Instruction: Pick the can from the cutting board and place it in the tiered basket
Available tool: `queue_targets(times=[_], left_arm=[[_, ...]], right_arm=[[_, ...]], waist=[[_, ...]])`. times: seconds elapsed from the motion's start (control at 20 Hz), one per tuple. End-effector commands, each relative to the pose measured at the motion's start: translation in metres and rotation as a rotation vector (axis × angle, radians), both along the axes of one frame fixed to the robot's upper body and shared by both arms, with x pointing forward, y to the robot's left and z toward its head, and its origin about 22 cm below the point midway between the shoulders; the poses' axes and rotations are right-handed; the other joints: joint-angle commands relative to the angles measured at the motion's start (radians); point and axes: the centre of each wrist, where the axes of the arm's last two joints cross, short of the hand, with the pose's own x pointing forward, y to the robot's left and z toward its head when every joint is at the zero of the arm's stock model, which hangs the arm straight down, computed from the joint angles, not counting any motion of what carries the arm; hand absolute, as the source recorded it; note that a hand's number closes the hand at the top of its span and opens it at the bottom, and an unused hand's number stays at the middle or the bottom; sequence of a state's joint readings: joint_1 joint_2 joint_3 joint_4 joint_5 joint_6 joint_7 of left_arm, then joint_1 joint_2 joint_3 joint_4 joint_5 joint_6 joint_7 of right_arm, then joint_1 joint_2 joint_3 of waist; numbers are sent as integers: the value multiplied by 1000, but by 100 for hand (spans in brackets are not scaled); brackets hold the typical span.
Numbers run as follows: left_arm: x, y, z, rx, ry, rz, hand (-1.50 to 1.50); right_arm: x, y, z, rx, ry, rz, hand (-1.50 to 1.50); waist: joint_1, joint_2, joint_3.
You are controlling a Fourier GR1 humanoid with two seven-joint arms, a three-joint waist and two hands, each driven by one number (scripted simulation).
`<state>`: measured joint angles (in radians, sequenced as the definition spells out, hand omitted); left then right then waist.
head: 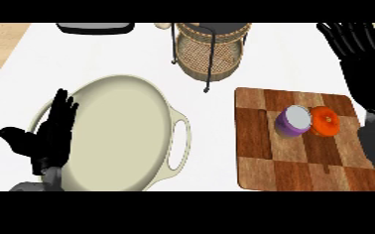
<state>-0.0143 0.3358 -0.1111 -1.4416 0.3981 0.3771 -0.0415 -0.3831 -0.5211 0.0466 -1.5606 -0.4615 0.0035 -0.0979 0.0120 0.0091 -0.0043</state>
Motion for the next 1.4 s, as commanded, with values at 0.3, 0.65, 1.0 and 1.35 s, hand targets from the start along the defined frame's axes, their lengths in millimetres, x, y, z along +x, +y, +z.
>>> queue_targets(times=[0.3,0.65,1.0,1.35], left_arm=[[4,5,16,110,51,-198,0],[19,-7,36,108,42,-325,0],[9,-1,38,111,58,-312,0],[13,6,37,116,51,-310,0]], right_arm=[[-20,-9,13,-581,-6,11,150],[-44,20,-63,-328,64,-162,-150],[-63,-6,5,-881,-28,-196,-150],[-87,10,32,-1371,221,60,-150]], waist=[[-94,-28,-16],[-17,-10,4],[-31,-19,0],[-25,-17,-2]])
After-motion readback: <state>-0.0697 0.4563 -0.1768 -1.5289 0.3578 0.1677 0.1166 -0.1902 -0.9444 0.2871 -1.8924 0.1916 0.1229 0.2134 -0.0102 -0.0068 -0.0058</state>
